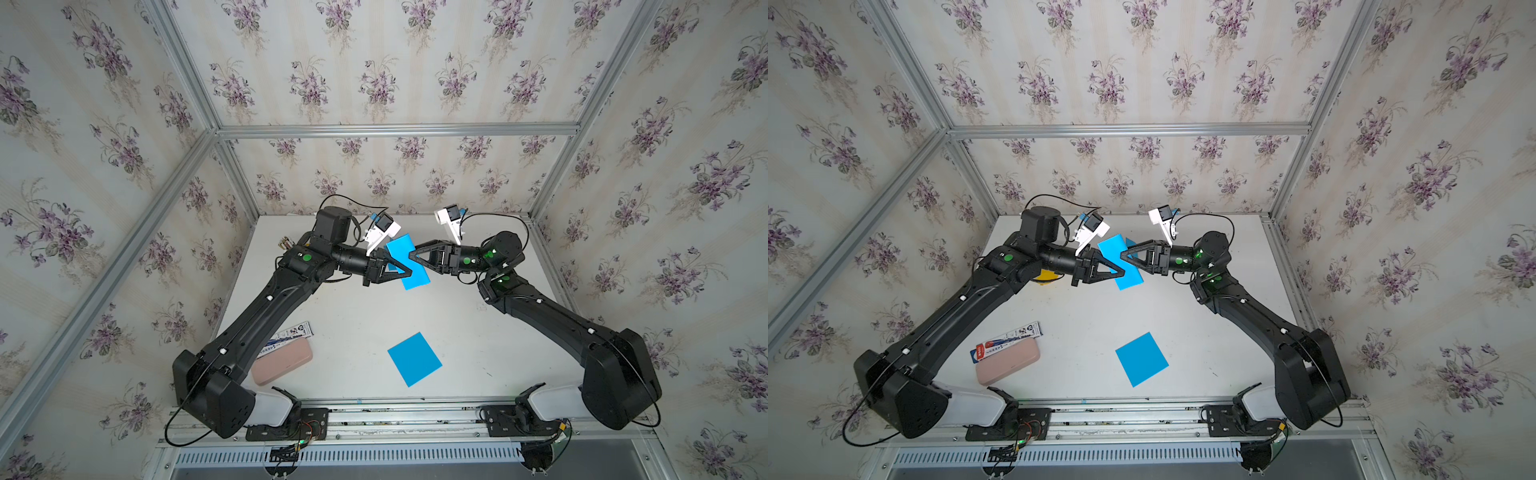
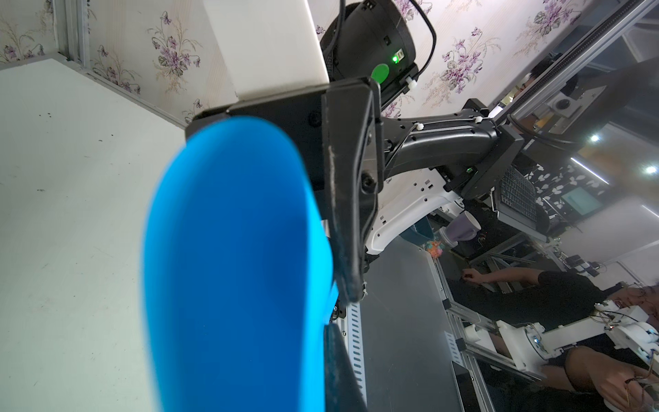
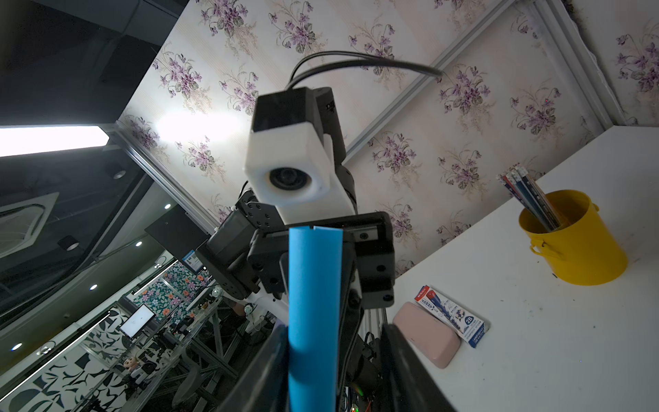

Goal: Fold the square paper along the opposite sides
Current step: Fold the paper.

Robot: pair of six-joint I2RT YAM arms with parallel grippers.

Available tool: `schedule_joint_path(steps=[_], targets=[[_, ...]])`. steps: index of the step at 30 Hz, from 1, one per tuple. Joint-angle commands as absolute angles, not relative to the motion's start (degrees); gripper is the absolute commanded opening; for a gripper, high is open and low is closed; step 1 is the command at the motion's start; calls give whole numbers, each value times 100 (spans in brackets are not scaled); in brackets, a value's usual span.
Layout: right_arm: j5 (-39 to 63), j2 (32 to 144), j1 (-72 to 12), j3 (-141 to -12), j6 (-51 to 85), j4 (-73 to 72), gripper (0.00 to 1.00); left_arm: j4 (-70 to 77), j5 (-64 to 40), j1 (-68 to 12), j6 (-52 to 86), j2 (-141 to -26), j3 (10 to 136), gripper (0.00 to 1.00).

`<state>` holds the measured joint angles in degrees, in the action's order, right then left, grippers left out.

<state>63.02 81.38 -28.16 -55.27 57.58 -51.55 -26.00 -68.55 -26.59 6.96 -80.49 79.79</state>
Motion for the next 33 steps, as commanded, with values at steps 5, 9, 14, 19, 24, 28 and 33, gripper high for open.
schedule_joint_path(steps=[5,9,14,19,24,28,33], targets=[[6599,8185,-2821,-5470,6242,-5821,48,-2996,-6773,-2665,296,-8062,8124,0],[6752,8097,-2821,-5469,6155,-5595,52,-3249,-6727,-2664,134,-8332,8314,0],[6812,8033,-2821,-5519,5715,-4967,50,-3359,-6719,-2670,77,-8455,8427,0],[6889,8111,-2805,-5524,5736,-5047,40,-3385,-6696,-2671,48,-8438,8445,0],[6895,8134,-2752,-5480,5773,-5120,34,-3432,-6700,-2672,35,-8421,8447,0],[6915,8147,-2718,-5440,5787,-5146,26,-3420,-6704,-2670,41,-8424,8420,0],[6935,8181,-2673,-5410,5927,-5313,15,-3410,-6712,-2672,17,-8445,8409,0]])
